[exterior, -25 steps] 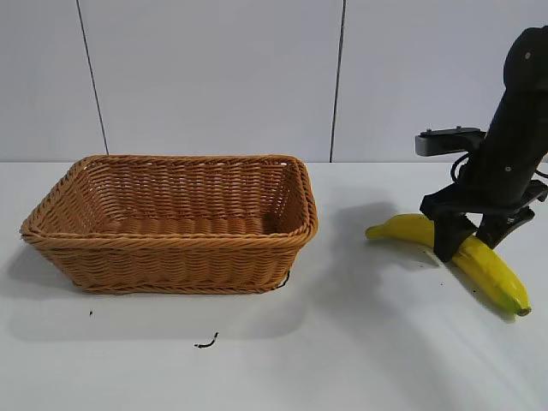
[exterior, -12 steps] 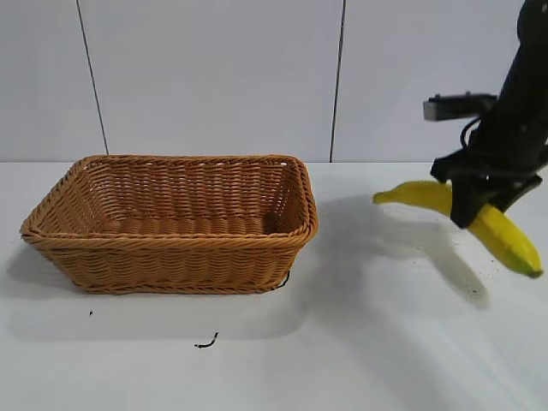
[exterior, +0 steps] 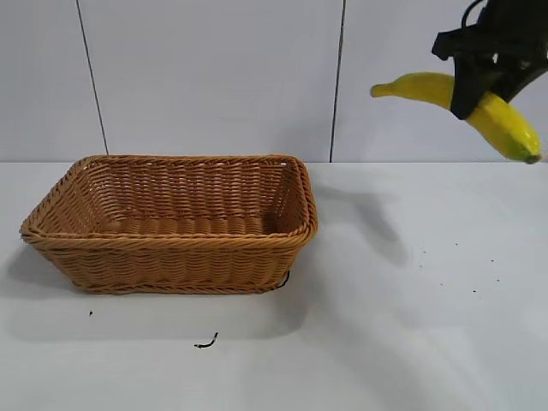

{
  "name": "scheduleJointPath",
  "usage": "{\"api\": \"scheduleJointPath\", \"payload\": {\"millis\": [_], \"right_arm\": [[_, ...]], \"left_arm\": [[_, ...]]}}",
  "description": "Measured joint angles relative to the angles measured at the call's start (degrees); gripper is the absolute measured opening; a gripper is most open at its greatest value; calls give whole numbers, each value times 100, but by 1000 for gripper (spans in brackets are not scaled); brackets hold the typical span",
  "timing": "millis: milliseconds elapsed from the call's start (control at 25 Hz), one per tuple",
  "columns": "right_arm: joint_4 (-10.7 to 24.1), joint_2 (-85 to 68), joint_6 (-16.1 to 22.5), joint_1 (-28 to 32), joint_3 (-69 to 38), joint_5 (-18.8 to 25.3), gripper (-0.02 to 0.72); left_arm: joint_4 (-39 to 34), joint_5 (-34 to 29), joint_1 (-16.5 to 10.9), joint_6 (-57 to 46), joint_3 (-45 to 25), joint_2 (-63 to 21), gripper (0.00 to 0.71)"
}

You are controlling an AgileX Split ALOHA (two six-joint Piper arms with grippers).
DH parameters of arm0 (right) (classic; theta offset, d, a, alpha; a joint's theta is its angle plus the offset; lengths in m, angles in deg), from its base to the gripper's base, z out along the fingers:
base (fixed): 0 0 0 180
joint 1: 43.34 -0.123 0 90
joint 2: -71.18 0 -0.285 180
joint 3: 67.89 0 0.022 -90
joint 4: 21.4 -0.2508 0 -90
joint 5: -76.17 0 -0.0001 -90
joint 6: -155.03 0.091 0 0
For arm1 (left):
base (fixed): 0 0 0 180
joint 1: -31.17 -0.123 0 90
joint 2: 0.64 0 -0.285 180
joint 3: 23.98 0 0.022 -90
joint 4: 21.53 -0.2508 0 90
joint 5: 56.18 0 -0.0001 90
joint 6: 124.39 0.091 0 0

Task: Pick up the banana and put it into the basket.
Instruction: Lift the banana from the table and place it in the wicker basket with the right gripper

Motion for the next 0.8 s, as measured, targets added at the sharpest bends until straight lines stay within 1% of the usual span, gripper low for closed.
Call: {"api": "scheduleJointPath", "payload": {"millis": [160, 200, 320, 400, 480, 560, 600, 680, 800], "right_arm": [[177, 182, -179, -685, 160, -299, 291], [177, 259, -257, -859, 189, -403, 291], [239, 528, -584, -1348, 256, -751, 291], [266, 685, -912, -1609, 261, -1080, 291], [305, 821, -1299, -1832, 261, -1413, 291], [321, 964, -1695, -2024, 261, -1610, 291], [321, 1028, -1820, -2086, 269, -1685, 291], [321, 1193, -1992, -2197, 269, -1816, 291], [321, 1458, -2059, -2231, 271, -2094, 291]], "left_arm": [[0, 0, 0, 0, 0, 0, 635], [0, 0, 0, 0, 0, 0, 635], [0, 0, 0, 0, 0, 0, 635], [0, 0, 0, 0, 0, 0, 635], [0, 0, 0, 0, 0, 0, 635], [0, 0, 0, 0, 0, 0, 635], [0, 0, 0, 0, 0, 0, 635], [0, 0, 0, 0, 0, 0, 635], [0, 0, 0, 0, 0, 0, 635]]}}
